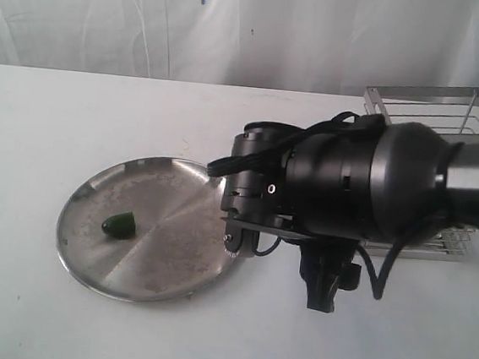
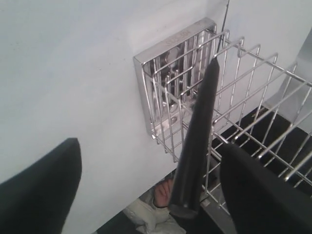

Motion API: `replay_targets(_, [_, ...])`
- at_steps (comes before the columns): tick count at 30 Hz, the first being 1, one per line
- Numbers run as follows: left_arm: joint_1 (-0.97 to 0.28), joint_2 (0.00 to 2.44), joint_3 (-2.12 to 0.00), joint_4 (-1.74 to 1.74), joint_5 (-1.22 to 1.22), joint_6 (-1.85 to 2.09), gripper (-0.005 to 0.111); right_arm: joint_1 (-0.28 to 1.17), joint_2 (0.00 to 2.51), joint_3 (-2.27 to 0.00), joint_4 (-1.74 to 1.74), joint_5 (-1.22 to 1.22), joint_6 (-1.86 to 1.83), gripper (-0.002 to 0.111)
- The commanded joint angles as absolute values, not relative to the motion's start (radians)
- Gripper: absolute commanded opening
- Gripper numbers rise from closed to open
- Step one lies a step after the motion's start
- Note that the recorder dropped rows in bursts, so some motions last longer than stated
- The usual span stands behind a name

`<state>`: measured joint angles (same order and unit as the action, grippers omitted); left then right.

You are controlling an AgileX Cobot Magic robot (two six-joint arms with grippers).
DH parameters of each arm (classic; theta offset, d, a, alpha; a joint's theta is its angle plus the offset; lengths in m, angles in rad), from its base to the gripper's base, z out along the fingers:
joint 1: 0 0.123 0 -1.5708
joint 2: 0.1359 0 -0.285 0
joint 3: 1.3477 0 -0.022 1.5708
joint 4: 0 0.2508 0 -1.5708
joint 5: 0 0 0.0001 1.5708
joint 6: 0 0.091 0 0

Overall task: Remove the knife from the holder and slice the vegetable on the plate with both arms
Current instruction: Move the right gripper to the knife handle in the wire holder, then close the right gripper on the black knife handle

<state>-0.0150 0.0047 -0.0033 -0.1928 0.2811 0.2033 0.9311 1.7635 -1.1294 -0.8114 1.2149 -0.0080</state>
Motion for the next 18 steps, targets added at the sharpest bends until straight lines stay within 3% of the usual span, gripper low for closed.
replay_targets(1, [-0.023,0.0,0.0,-0.207,0.284,0.205,0.0,0.936,1.788,-1.137,-0.904,1.221,0.093,0.068])
replay_targets(6, [-0.023,0.0,0.0,-0.207,0.284,0.205,0.0,0.936,1.819,-1.137,-0.897,1.221,0.117,0.06])
replay_targets(18, [-0.023,0.0,0.0,-0.207,0.284,0.205,0.0,0.837,1.826,-1.137,-0.89,1.221,0.117,0.06])
